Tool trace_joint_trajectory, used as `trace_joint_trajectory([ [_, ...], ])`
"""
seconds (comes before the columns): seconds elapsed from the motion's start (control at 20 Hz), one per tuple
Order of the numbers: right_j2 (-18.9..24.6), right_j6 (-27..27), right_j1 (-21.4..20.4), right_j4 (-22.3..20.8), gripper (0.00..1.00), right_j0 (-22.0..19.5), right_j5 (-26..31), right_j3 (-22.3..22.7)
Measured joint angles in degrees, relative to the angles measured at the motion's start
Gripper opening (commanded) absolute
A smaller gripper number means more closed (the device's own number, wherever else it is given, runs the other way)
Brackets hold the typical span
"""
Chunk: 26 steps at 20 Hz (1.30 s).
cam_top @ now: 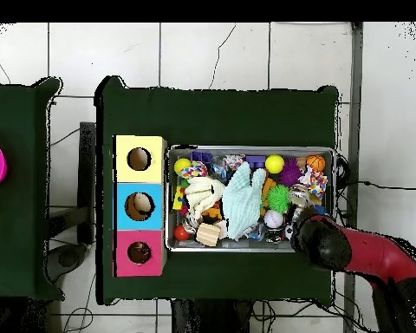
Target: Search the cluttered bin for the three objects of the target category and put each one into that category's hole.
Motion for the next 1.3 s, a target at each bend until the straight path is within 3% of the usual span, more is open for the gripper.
trace_joint_trajectory([
  [0.45,0.00,0.00,-2.43,-0.02,1.00,0.50,0.50,0.05],
  [1.3,-0.93,0.00,0.91,-0.01,1.00,1.83,0.48,0.08],
])
